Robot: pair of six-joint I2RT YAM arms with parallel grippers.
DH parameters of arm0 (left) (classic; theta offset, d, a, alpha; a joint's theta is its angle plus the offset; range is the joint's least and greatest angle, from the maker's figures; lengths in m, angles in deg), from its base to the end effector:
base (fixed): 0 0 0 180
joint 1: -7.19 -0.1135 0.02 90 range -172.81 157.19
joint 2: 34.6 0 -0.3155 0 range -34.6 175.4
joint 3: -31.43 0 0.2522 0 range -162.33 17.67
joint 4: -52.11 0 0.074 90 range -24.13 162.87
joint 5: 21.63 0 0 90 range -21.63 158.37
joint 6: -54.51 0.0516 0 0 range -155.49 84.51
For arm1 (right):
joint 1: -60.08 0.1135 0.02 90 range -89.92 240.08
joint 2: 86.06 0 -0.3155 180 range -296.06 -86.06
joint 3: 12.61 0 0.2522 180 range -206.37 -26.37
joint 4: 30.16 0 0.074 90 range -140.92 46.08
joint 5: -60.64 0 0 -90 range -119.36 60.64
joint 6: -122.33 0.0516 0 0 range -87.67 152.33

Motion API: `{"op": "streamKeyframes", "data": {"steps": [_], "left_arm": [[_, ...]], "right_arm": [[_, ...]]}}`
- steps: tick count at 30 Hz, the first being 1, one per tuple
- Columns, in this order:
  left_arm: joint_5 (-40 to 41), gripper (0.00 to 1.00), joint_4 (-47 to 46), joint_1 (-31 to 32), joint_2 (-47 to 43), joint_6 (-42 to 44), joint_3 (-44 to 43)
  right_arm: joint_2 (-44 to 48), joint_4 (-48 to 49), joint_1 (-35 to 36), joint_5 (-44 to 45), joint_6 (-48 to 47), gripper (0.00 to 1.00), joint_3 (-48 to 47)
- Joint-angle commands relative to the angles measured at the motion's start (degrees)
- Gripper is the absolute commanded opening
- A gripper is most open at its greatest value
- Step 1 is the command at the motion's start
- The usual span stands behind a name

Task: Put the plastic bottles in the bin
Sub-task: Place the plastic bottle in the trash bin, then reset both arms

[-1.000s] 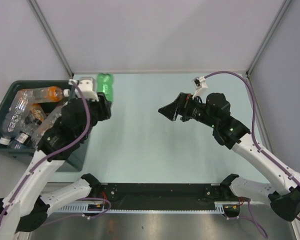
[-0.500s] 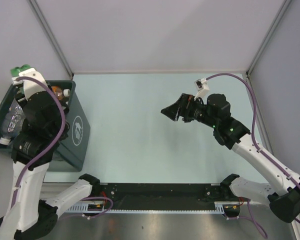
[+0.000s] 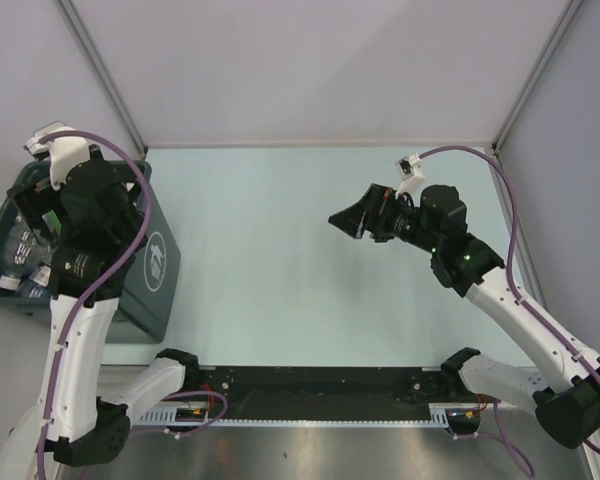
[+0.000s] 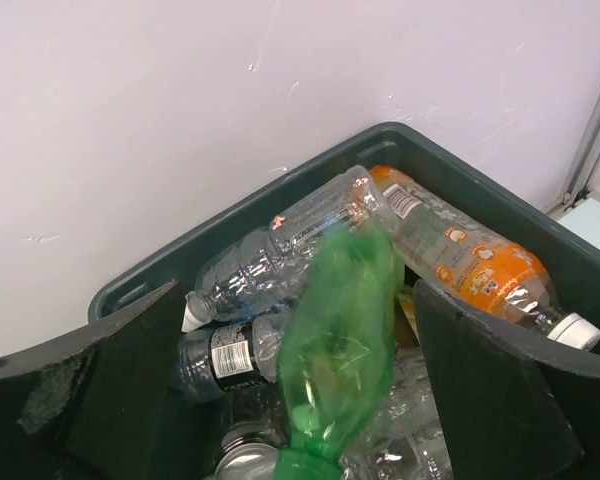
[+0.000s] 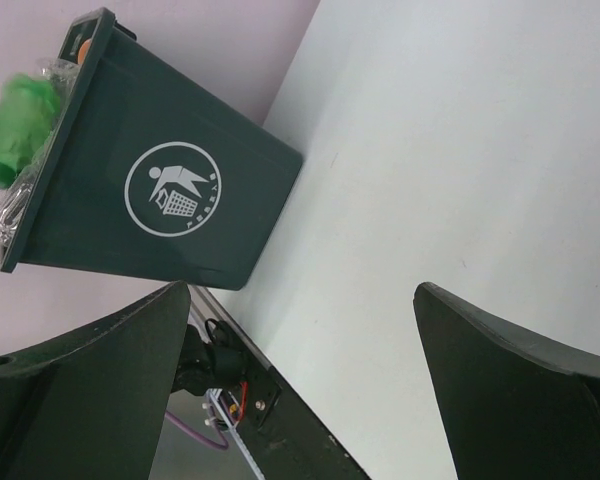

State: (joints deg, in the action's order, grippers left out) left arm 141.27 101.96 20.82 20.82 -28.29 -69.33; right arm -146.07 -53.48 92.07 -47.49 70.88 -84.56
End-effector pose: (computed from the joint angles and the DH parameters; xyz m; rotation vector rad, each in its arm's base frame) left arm 0.1157 0.0227 0.5456 -0.6804 1.5351 0.9508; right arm 0.1863 0.1353 0.4147 -0.1389 1.9085 1.1442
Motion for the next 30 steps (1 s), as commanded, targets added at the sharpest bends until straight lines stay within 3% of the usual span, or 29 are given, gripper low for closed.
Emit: {"op": "streamKeyframes", "data": {"steps": [1, 3, 7, 8, 15, 18, 23, 30], "left_arm": [[0.75, 1.0, -1.74, -0.53, -0.31, 1.15, -1.33], [-0.65, 1.0, -0.07, -0.53, -0.22, -0.77, -2.99], [-12.4, 1.0, 8.89, -0.53, 0.66, -6.32, -6.6], [-21.14, 1.0, 11.43, -0.53, 0.66, -6.84, -6.95], [-60.09, 1.0, 14.44, -0.01, 1.18, -12.63, -4.59], [-64.72, 1.0, 12.78, 4.1, 1.62, -15.37, -0.65], [-59.11, 1.0, 6.89, 13.34, -1.1, -21.15, 8.4], [-65.87, 1.0, -5.42, 16.78, -8.22, -24.87, 20.2]], "right_arm": [[1.56, 0.25, -0.87, -1.47, -0.14, 1.0, 0.19], [1.56, 0.25, -1.14, -1.64, -0.14, 1.0, 0.27], [1.47, 0.33, -1.66, -1.82, 0.3, 1.0, 0.36], [1.47, 0.25, -1.75, -1.91, 0.39, 1.0, 0.36], [2.26, -3.7, -3.07, 0.28, -1.01, 1.0, 0.45], [3.49, -6.68, -4.03, 2.82, -2.24, 0.99, 0.45], [5.6, -11.61, -6.67, 7.58, -3.21, 1.0, 0.45], [7.45, -19.43, -8.61, 16.53, -6.11, 1.0, 0.45]]}}
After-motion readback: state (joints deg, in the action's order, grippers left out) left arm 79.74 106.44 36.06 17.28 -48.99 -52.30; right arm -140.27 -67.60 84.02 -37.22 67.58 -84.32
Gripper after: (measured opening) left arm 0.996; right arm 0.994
